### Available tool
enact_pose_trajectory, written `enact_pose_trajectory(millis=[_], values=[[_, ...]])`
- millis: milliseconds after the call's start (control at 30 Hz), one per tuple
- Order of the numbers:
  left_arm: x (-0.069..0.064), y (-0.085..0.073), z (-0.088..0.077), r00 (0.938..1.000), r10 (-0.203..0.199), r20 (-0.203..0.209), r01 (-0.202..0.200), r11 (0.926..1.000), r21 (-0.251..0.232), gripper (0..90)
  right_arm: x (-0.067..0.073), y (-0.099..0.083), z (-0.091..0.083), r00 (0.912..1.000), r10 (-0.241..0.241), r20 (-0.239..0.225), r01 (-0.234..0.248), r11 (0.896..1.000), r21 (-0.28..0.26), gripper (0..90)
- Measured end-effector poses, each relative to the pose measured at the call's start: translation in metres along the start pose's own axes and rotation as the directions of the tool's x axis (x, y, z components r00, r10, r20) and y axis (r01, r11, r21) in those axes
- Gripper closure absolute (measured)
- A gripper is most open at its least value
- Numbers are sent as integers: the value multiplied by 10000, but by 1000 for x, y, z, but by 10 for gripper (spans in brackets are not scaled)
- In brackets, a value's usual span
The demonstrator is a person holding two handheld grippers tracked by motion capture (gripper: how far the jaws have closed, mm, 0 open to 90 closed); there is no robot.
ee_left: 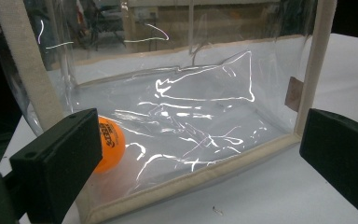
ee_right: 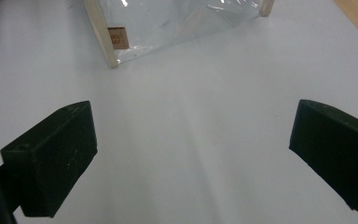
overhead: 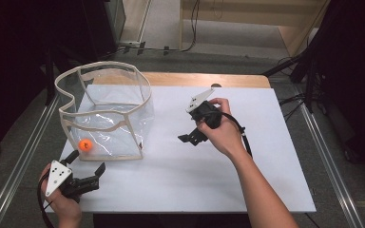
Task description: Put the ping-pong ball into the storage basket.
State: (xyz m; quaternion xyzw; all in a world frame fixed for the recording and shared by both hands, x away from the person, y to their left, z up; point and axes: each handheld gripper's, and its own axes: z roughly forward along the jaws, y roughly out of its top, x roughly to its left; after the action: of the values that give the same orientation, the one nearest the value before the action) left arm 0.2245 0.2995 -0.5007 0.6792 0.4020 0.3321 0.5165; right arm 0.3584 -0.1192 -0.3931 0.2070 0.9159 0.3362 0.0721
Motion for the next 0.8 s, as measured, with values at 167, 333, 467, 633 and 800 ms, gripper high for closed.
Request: enact_pose_trajectory(millis=[167, 333, 467, 633, 800], values=[[0, 0, 0, 10000, 4, -7, -4, 10000, 8, 0, -1, -10, 2, 9999, 147, 74, -147, 9999, -6, 0], [0, 0, 0, 10000, 7, -5, -7, 10000, 3, 0, -1, -19, 3, 9996, 259, 82, -258, 9996, -85, 0], [0, 0, 0, 10000, 8, 1, -8, 10000, 13, 0, -1, -27, 3, 9991, 408, 97, -407, 9991, -123, 0], [-1, 0, 0, 10000, 10, 0, -10, 10000, 25, 0, -1, -37, 3, 9985, 541, 113, -539, 9983, -212, 0], [-1, 0, 0, 10000, 14, 1, -14, 10000, 23, 0, -2, -46, 2, 9976, 683, 124, -678, 9971, -356, 0]])
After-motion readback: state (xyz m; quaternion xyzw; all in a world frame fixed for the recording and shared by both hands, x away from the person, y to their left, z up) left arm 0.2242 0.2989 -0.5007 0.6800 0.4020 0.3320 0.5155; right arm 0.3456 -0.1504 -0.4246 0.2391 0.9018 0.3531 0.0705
